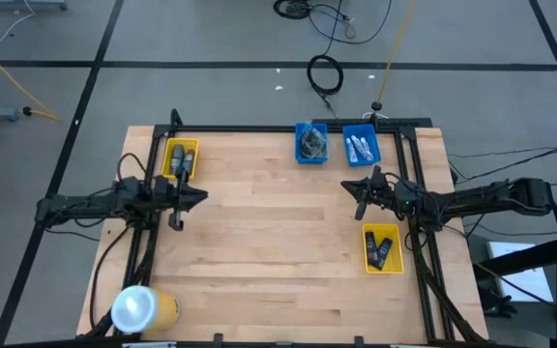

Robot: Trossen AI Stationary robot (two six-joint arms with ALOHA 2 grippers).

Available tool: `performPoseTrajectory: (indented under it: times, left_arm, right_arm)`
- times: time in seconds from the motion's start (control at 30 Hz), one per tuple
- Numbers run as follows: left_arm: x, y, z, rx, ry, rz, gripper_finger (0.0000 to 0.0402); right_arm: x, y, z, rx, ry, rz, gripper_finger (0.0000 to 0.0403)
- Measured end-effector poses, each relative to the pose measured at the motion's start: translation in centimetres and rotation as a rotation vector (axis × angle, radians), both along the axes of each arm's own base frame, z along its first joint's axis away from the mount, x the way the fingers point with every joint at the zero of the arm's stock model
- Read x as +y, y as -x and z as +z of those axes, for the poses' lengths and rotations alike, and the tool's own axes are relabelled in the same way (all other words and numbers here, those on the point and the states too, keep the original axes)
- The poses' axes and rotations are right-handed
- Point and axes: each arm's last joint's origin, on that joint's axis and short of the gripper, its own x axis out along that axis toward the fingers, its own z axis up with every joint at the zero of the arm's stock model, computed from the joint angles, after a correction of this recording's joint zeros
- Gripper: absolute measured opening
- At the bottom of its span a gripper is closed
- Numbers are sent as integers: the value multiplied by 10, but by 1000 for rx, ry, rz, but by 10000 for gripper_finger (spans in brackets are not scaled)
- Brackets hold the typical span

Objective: Pick & Place Travel size toiletries
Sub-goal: Return to Home Position

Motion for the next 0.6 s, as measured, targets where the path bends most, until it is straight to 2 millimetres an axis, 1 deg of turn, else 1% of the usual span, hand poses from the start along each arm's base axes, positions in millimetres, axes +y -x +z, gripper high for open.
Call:
performPoseTrajectory:
  times: [0.17, 0.27, 0.37, 0.43, 0.6]
  left_arm:
    - [0, 1, 4, -41, -2, 0, 36]
    - [0, 1, 3, -32, 0, 0, 35]
    - [0, 1, 3, -34, 0, 0, 37]
    - [0, 1, 3, -34, 0, 0, 37]
    - [0, 1, 3, -34, 0, 0, 37]
  right_arm:
    - [0, 0, 0, 0, 0, 0, 4]
    - [0, 1, 1, -2, 1, 0, 4]
    - [1, 4, 8, -59, 13, 1, 4]
    - [1, 8, 9, -28, 53, 9, 4]
    - [12, 20, 6, 36, 7, 171, 4]
